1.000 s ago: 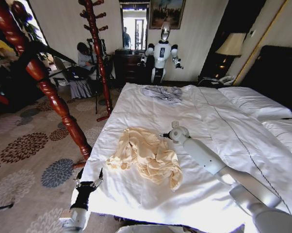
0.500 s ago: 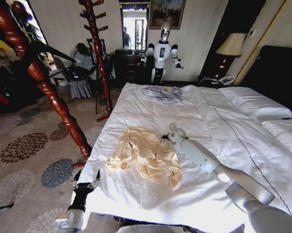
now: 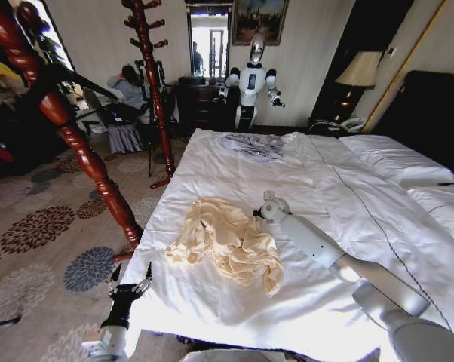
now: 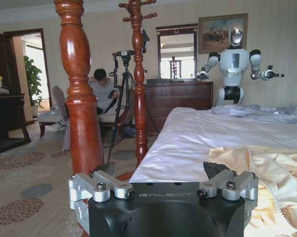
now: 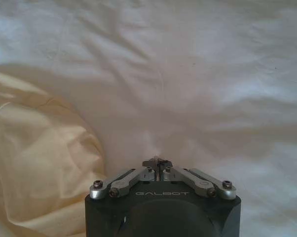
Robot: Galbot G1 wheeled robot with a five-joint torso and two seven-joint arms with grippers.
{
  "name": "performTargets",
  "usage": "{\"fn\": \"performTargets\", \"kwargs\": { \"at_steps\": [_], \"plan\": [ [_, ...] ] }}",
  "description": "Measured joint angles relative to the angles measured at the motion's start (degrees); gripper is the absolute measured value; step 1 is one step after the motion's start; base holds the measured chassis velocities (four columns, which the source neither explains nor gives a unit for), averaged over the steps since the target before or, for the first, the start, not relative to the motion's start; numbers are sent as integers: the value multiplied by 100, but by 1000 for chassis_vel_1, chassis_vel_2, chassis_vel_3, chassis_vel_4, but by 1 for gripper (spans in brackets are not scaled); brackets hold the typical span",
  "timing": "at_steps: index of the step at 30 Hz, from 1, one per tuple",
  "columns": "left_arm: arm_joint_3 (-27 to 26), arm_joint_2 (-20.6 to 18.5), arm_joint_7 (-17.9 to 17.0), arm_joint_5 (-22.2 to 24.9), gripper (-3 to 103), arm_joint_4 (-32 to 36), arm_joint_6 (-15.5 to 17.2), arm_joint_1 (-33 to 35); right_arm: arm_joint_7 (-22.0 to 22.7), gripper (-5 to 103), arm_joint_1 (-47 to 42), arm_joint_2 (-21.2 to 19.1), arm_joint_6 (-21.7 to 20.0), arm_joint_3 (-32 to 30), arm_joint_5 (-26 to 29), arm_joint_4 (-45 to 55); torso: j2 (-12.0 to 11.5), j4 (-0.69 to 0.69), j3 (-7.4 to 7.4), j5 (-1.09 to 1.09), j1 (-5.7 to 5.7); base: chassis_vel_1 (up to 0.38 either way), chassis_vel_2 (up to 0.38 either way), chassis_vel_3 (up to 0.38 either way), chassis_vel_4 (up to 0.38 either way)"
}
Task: Pick up the clothes from the bed and hang them on the clothes hanger.
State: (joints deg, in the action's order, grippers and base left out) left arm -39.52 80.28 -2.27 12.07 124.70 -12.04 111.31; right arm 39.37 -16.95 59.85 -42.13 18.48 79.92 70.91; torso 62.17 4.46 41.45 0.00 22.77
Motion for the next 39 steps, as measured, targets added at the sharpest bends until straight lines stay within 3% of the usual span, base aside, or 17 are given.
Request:
{"fn": "performTargets", "kwargs": {
  "at_steps": [2, 12, 22, 28, 30, 33, 36, 38, 39],
  "plan": [
    [-16, 1, 5, 16, 100, 27, 0, 4, 53, 0, -51, -27, -2, -34, 36, 104, 0, 1, 0, 0, 0, 0, 0, 0, 0],
    [28, -153, -13, 64, 100, 122, 120, -122, 70, 0, -406, -214, 151, -394, -44, 501, 0, 1, 0, 0, 0, 0, 0, 0, 0],
    [286, -180, -153, 13, 100, 225, 296, -167, -654, 0, -1212, -590, 966, -1226, -1546, 1242, 0, 1, 0, 0, 0, 0, 0, 0, 0],
    [449, -262, -317, 47, 100, 326, 537, -257, -779, 0, -1623, -744, 1224, -1585, -1920, 1695, 0, 1, 0, 1, 0, 0, 0, 0, 0],
    [524, -399, -621, 69, 100, 552, 889, -356, -1026, 0, -2003, -845, 1456, -1819, -2388, 2050, 0, 0, -1, 0, 0, 0, 0, 0, 0],
    [587, -551, -842, 205, 100, 747, 1219, -439, -1155, 0, -2241, -913, 1567, -1913, -2631, 2263, 0, 1, -1, 1, 0, 0, 0, 0, 0],
    [784, -965, -1217, 731, 100, 993, 1797, -677, -1279, 0, -2549, -1006, 1670, -2007, -2928, 2546, 0, 2, -1, 1, 0, 0, 0, 0, 0],
    [838, -1067, -1323, 893, 100, 1026, 1925, -759, -1285, 0, -2592, -1022, 1676, -2016, -2958, 2596, 0, 2, -1, 1, 0, 0, 0, 0, 0],
    [961, -1245, -1573, 1302, 100, 1066, 2164, -951, -1288, 0, -2641, -1042, 1683, -2021, -2976, 2659, 0, 1, 0, 0, 0, 0, 0, 0, 0]
  ]
}}
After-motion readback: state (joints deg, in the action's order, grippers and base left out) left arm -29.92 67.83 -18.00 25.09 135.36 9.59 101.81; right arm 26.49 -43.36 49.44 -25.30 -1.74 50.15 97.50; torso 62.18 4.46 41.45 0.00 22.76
